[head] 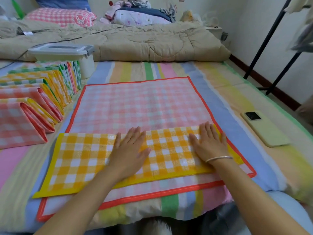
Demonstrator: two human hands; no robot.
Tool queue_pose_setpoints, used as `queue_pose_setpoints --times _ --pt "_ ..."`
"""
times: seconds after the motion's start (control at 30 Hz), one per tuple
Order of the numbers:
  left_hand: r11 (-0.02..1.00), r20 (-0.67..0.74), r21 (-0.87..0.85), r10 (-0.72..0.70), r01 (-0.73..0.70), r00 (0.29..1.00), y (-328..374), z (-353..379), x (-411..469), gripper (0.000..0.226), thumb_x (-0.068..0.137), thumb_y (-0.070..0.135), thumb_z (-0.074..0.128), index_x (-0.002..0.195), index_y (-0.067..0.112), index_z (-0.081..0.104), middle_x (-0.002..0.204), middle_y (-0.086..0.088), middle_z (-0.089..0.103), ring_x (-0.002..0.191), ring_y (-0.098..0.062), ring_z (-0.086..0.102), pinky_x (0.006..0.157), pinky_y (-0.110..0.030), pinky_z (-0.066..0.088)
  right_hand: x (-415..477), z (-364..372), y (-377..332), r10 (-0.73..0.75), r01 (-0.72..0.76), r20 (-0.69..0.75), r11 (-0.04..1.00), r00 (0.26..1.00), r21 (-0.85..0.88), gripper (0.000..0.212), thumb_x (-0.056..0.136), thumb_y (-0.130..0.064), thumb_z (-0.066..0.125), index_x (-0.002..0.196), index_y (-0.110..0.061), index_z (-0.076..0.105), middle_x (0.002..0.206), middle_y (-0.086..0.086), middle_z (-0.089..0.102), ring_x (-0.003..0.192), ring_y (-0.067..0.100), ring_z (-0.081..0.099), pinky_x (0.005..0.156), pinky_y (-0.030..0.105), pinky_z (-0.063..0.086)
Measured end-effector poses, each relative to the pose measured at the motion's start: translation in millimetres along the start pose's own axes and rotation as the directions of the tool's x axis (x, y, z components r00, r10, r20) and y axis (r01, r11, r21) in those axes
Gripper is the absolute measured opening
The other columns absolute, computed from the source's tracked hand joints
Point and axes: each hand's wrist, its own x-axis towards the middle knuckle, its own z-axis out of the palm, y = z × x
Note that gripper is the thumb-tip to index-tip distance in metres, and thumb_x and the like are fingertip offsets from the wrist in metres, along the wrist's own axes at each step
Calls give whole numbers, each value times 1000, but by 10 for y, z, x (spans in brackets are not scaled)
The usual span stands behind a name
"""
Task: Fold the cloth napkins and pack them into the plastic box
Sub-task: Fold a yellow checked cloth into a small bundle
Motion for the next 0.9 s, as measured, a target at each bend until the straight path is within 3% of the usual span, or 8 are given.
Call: queue_pose_setpoints --times 0.1,0.23,0.37,0.57,0.7,0.77,0.83,0.9 --pt "960 -12 -264 -97 91 995 -322 -244 -130 56 106 45 22 158 26 18 166 11 6 148 2 -2 121 -23 -1 -2 36 -4 -2 1 -13 1000 1000 -7 78 96 -65 15 157 -19 -1 163 -1 -10 149 20 -15 119 47 -10" --pt "936 -122 167 -293 310 948 -805 -280 -439 79 91 71 10 159 31 -1 167 -3 -9 153 -16 -12 124 -37 -5 5 39 -6 -16 16 -6 1000 1000 4 78 95 -66 15 156 -20 -2 163 -1 -11 149 21 -16 119 47 -11" --pt "831 -116 254 -482 495 869 -747 -238 -442 89 77 87 -1 152 43 -20 163 -17 -22 147 -43 -23 117 -57 -17 -8 30 -25 -31 31 2 999 1000 36 77 96 -64 17 157 -20 0 163 -2 -9 149 21 -14 119 46 -11" --pt "840 -16 254 -492 479 871 -791 -317 -393 96 76 88 6 154 38 -21 161 -16 -28 146 -38 -30 115 -63 -13 124 -216 162 -11 63 -250 977 968 202 41 101 -31 40 139 -17 49 139 12 53 130 33 42 104 47 35" --pt "823 -170 504 -202 261 965 -370 -483 -330 76 102 44 36 159 22 -8 164 -18 -17 149 -35 -26 119 -61 -10 338 -393 324 -166 173 -137 984 977 43 39 96 -30 53 134 -21 53 130 7 55 123 28 46 96 44 45" --pt "812 -62 583 64 -16 996 -65 -558 -227 89 93 8 46 158 22 -14 162 -16 -24 148 -32 -27 121 -55 -10 443 -520 337 -201 201 1 979 980 -22 44 92 -34 61 133 -23 52 129 5 52 121 25 47 95 42 46" --pt "722 108 618 316 -312 943 213 -575 -104 95 88 -4 47 158 21 -12 160 -11 -30 149 -27 -24 123 -48 -8 537 -634 312 -213 220 83 970 974 -99 45 89 -36 66 130 -25 53 127 3 51 116 24 50 93 39 47" --pt "728 211 537 373 -426 903 447 -559 17 82 90 -5 48 158 21 10 166 -4 -16 153 -24 6 122 -41 19 614 -695 274 -219 237 125 959 968 -153 46 85 -38 70 126 -25 53 123 4 52 112 24 52 93 37 47"
